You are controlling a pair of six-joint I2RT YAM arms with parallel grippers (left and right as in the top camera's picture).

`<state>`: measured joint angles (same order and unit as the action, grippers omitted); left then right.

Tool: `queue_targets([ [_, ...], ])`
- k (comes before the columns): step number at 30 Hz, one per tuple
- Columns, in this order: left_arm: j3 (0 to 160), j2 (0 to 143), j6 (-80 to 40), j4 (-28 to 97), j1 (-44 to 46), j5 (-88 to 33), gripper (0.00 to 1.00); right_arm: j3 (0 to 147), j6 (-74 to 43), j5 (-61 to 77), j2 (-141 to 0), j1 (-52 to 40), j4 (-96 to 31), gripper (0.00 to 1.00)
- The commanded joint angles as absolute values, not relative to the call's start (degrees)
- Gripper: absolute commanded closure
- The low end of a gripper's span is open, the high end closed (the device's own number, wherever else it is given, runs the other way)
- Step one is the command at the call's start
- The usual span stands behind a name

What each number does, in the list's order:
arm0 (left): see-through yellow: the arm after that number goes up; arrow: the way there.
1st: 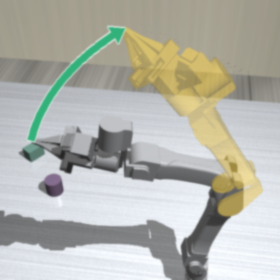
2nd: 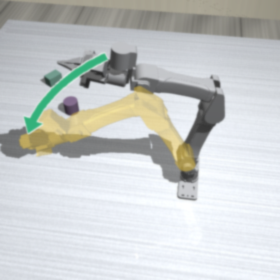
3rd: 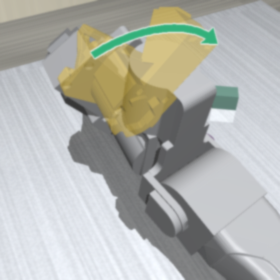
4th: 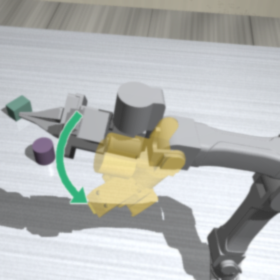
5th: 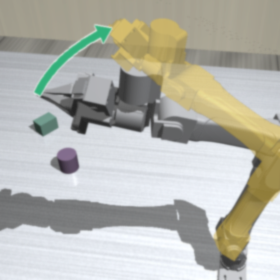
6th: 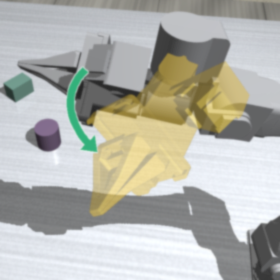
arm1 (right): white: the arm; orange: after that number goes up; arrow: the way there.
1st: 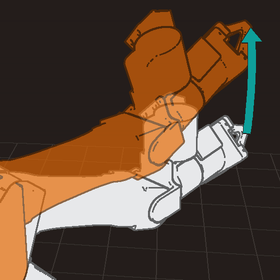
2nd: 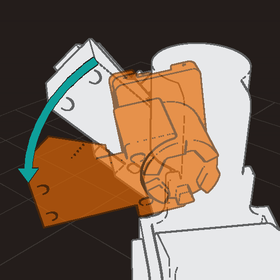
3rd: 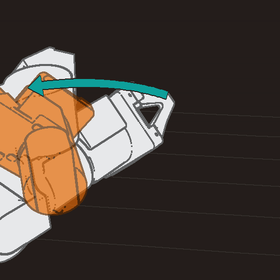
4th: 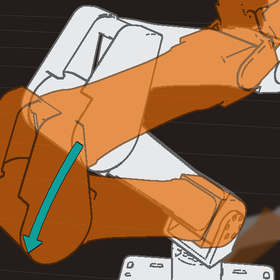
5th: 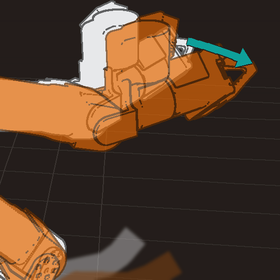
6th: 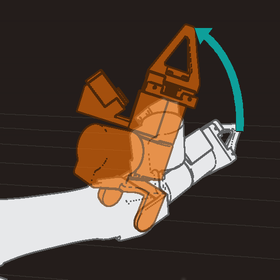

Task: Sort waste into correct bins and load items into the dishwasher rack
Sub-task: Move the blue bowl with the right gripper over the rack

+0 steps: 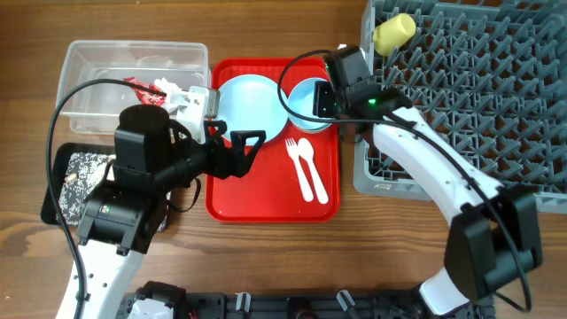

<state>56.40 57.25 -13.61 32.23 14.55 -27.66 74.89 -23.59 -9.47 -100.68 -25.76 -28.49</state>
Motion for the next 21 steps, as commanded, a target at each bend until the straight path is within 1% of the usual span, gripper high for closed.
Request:
queue_targets([
  [1, 56.14, 57.12, -12.4, 32.47, 14.24, -27.16, 0.08, 75.94, -24.62, -12.08, -103.09, -25.63, -26.68, 0.34],
  [4, 56.14, 57.12, -12.4, 32.51, 14.24, -27.16, 0.08, 75.94, -24.97, -14.09, -104.38, -25.63, -25.58, 0.35],
  [6, 56.14, 57.12, -12.4, 32.51, 14.24, -27.14, 0.08, 75.94, -25.71, -15.68, -105.16, -25.63, -25.3, 0.37],
  [11, 56.14, 57.12, -12.4, 32.45, 14.24, -27.14, 0.08, 75.94, -25.67, -15.86, -107.48, -25.63, -24.6, 0.39],
  [13, 56.14, 57.12, -12.4, 32.45, 14.24, -27.14, 0.08, 75.94, -25.67, -15.88, -108.29, -25.63, -24.25, 0.41],
  [21, 56.14, 57.12, -12.4, 32.47, 14.24, -27.14, 0.08, 75.94, -25.69, -15.88, -110.5, -25.63, -23.11, 0.56],
])
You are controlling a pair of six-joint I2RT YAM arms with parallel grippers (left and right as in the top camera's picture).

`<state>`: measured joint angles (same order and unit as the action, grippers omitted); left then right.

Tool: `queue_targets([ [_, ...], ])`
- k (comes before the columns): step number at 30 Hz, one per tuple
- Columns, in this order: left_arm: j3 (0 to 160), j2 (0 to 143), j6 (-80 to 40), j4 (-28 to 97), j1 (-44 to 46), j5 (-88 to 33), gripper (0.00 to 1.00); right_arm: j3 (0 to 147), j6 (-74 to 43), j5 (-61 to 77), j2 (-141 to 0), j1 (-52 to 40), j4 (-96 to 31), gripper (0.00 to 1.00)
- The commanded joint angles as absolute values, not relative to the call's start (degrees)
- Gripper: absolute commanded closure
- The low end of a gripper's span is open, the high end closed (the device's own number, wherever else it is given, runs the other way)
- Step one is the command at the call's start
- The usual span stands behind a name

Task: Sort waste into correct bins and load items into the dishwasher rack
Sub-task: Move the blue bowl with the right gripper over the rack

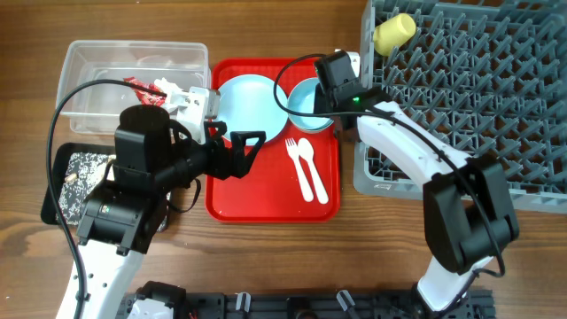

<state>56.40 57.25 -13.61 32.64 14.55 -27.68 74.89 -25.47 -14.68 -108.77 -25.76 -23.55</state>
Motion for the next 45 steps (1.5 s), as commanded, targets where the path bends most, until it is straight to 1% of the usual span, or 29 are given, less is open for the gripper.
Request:
queue_targets([
  [1, 56.14, 57.12, -12.4, 32.49, 14.24, -27.14, 0.08, 75.94, -25.69, -15.9, -110.63, -25.63, -23.03, 0.59],
  [7, 56.14, 57.12, -12.4, 32.62, 14.24, -27.14, 0.08, 75.94, -25.69, -15.88, -110.65, -25.61, -22.74, 0.85],
  [9, 56.14, 57.12, -12.4, 32.64, 14.24, -27.14, 0.08, 75.94, -25.71, -15.88, -110.65, -25.61, -22.72, 0.96],
  [19, 56.14, 57.12, -12.4, 32.84, 14.24, -27.11, 0.08, 76.66, -25.69, -16.47, -109.54, -25.63, -23.22, 0.96],
  [35, 56.14, 57.12, -12.4, 33.26, 14.24, -26.89, 0.07, 77.76, -25.45, -24.25, -100.38, -25.65, -26.04, 0.96],
  [41, 56.14, 57.12, -12.4, 33.26, 14.24, -26.89, 0.07, 77.8, -25.36, -36.29, -93.1, -25.65, -30.72, 0.96],
  [45, 56.14, 57.12, -12.4, 33.26, 14.24, -26.89, 0.08, 77.8, -22.17, -44.53, -88.05, -25.65, -33.04, 0.96],
])
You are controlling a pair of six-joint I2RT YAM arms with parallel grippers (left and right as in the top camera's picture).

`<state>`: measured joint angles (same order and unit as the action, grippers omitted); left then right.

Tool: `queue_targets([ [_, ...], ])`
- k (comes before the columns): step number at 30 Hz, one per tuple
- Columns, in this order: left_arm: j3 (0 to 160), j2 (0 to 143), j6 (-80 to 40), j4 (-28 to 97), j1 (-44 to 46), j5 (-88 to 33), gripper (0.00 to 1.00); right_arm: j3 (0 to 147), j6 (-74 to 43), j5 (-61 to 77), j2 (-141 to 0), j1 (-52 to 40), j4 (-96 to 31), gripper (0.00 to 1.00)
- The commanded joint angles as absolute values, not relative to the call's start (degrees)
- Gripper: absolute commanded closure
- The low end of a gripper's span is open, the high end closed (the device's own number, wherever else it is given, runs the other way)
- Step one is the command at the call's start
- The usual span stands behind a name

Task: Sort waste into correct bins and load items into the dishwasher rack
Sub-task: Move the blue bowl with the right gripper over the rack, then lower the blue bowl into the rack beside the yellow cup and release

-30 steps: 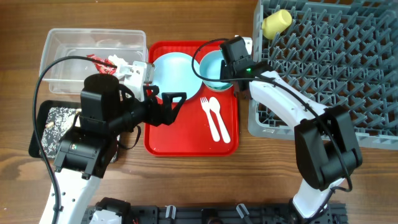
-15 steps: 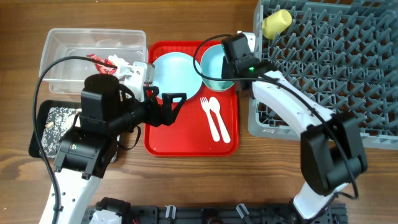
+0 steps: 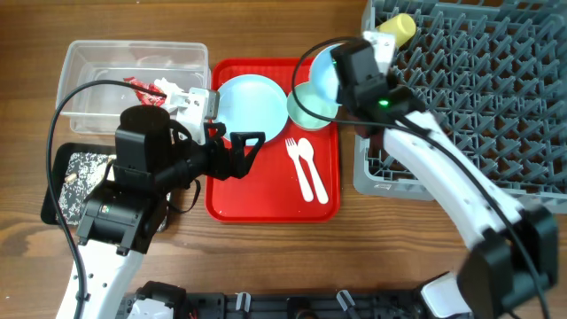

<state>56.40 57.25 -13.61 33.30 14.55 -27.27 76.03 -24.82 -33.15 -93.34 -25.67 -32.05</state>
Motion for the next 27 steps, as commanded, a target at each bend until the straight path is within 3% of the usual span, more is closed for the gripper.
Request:
queue_targets([
  [1, 56.14, 57.12, -12.4, 33.26, 14.24, -26.89, 0.07, 77.8, -21.56, -47.22, -87.24, -25.65, -33.56, 0.96],
  [11, 56.14, 57.12, -12.4, 33.26, 14.24, -26.89, 0.07, 77.78, 0.78, -76.05, -86.04, -25.65, -32.25, 0.96],
  [17, 56.14, 57.12, -12.38, 33.36, 14.24, -26.89, 0.07, 77.62, 17.72, -78.43, -86.46, -25.65, -24.32, 0.96],
  [27, 56.14, 57.12, -10.68, 34.37, 14.24, -26.89, 0.07, 77.49, 34.63, -83.05, -97.21, -25.63, -18.13, 0.96],
])
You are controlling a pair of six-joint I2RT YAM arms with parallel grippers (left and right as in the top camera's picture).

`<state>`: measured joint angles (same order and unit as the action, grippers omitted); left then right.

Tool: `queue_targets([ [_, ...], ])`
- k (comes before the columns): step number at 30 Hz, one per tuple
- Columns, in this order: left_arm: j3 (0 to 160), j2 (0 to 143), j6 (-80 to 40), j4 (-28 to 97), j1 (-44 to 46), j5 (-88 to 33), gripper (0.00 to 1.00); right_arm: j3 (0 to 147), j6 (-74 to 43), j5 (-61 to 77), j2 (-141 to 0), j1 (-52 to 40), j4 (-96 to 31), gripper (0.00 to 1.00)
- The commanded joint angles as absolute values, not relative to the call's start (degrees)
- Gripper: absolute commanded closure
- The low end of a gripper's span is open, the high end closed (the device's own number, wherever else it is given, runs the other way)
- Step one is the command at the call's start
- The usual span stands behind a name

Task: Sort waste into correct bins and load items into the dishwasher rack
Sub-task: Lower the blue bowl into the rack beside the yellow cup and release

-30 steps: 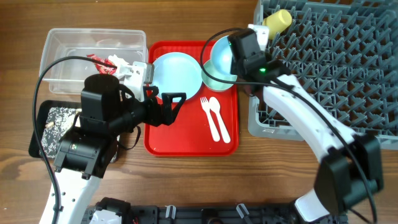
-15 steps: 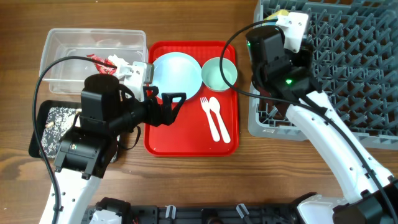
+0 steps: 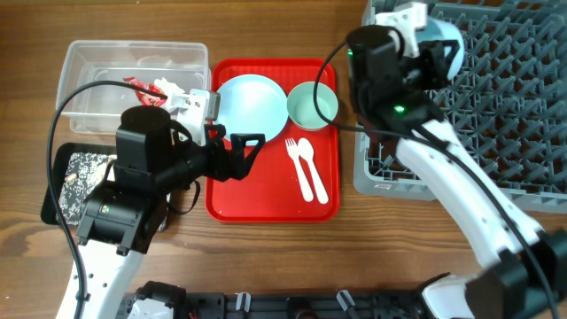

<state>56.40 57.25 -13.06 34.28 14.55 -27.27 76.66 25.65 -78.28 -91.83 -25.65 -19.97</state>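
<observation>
My right gripper (image 3: 423, 42) is shut on the rim of a light blue bowl (image 3: 446, 40), held tilted over the far left corner of the grey dishwasher rack (image 3: 496, 106). On the red tray (image 3: 232, 202) lie a pale green bowl (image 3: 314, 105), a light blue plate (image 3: 252, 106) and a white fork and spoon (image 3: 306, 168). My left gripper (image 3: 250, 151) hangs open over the tray's left part, just below the plate, with nothing between its fingers. The bowl and the right wrist hide the rack's corner.
A clear plastic bin (image 3: 84, 71) with wrappers stands at the back left. In front of it lies a black tray (image 3: 60, 177) with speckled contents, partly under my left arm. The wooden table (image 3: 266, 257) runs along the front.
My right gripper has carried the blue bowl from above the tray's back right corner to over the rack's far left corner. The green bowl now shows whole on the tray. The left arm is unmoved.
At first my right gripper was at the blue bowl, which sat in the tray's back right corner. It then gripped the rim. Later the bowl was lifted and tilted, uncovering a green bowl beneath. Now the blue bowl is over the rack. The left gripper stayed open throughout.
</observation>
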Motion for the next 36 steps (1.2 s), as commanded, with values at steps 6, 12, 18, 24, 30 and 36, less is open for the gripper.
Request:
queue_targets([
  [6, 56.14, 57.12, -10.68, 34.37, 14.24, -26.92, 0.08, 77.49, 42.41, -85.86, -104.53, -25.63, -8.05, 0.96],
  [12, 56.14, 57.12, -10.68, 34.39, 14.24, -26.92, 0.07, 77.49, 51.53, -87.07, -110.76, -25.63, -3.03, 0.96],
  [18, 56.14, 57.12, -10.68, 34.39, 14.24, -26.92, 0.07, 77.49, 56.53, -87.07, -112.31, -25.61, -2.22, 0.96],
  [24, 56.14, 57.12, -10.68, 34.54, 14.24, -26.92, 0.07, 77.49, 63.09, -87.07, -112.31, -24.4, -0.78, 0.96],
  [30, 56.14, 57.12, -10.68, 34.61, 14.24, -26.92, 0.07, 77.34, 67.2, -87.07, -112.31, -24.01, -0.75, 0.96],
  [36, 56.14, 57.12, -10.68, 34.61, 14.24, -26.92, 0.07, 77.23, 72.31, -87.07, -112.64, -24.01, -0.67, 0.96],
])
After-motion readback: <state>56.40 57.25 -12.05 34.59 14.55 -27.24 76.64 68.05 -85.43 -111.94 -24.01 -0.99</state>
